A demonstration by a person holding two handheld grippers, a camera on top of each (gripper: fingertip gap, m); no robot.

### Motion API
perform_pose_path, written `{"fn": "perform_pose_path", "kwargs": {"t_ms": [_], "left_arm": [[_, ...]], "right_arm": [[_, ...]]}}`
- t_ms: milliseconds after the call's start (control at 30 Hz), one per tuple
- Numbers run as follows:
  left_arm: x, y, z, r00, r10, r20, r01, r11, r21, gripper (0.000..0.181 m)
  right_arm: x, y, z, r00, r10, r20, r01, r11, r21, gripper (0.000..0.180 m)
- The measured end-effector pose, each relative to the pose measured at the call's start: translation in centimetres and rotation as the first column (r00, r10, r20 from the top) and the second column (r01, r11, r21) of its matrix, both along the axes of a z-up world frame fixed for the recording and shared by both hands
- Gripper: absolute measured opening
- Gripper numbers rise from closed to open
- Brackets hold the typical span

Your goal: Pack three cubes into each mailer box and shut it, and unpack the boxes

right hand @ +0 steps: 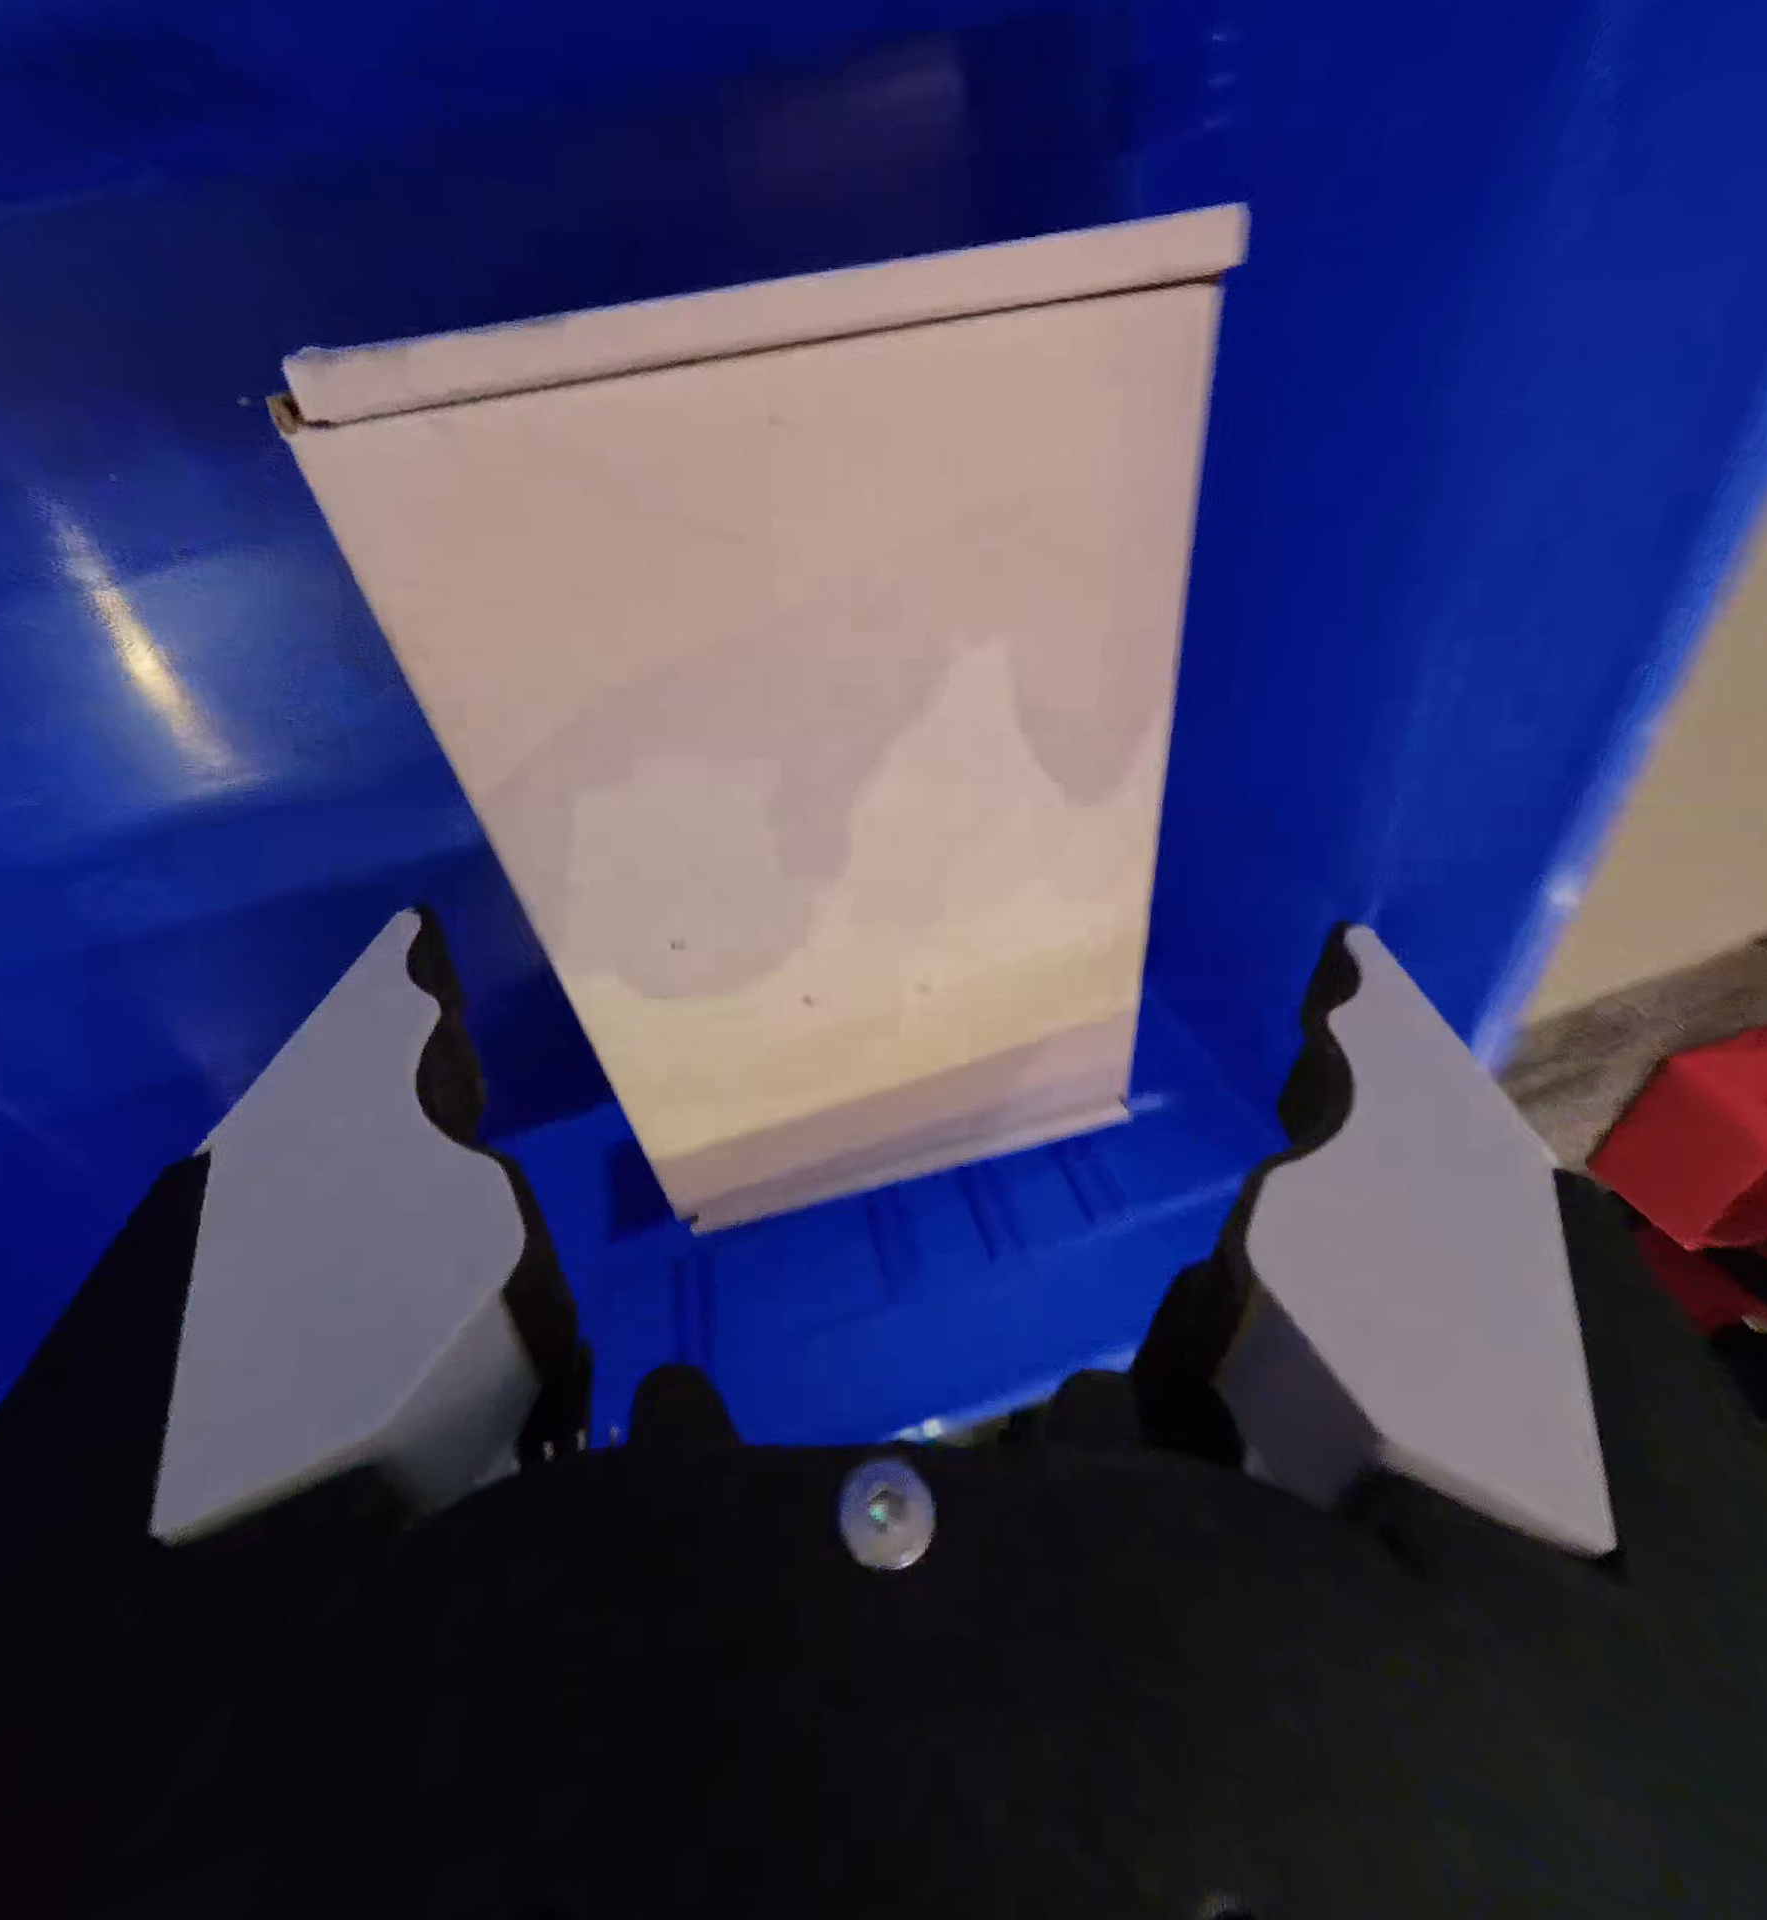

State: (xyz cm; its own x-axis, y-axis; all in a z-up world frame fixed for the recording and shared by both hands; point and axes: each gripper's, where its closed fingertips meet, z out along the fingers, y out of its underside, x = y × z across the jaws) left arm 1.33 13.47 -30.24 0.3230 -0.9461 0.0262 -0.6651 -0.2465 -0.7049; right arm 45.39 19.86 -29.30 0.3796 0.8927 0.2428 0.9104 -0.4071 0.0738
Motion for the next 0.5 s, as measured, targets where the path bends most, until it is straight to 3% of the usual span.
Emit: {"fn": "perform_pose_path", "kwargs": {"t_ms": [133, 267, 500], "left_arm": [[-0.3, 0.4, 2.0, 1.0, -0.009, 0.007, 0.008, 0.998, 0.07, 0.058], [-2.2, 1.4, 6.4, 1.0, 0.003, 0.016, -0.006, 0.98, 0.199, 0.066], [-14.6, 5.5, 13.5, 0.967, 0.218, -0.132, -0.14, 0.889, 0.437, 0.1]], "right_arm": [[-1.2, 0.3, 4.6, 1.0, -0.006, -0.014, 0.008, 0.99, 0.142, 0.156], [-4.3, 0.1, 9.8, 0.997, 0.021, -0.069, 0.001, 0.953, 0.304, 0.15], [-13.0, -2.4, 14.4, 0.973, 0.19, -0.134, -0.108, 0.88, 0.463, 0.14]]}}
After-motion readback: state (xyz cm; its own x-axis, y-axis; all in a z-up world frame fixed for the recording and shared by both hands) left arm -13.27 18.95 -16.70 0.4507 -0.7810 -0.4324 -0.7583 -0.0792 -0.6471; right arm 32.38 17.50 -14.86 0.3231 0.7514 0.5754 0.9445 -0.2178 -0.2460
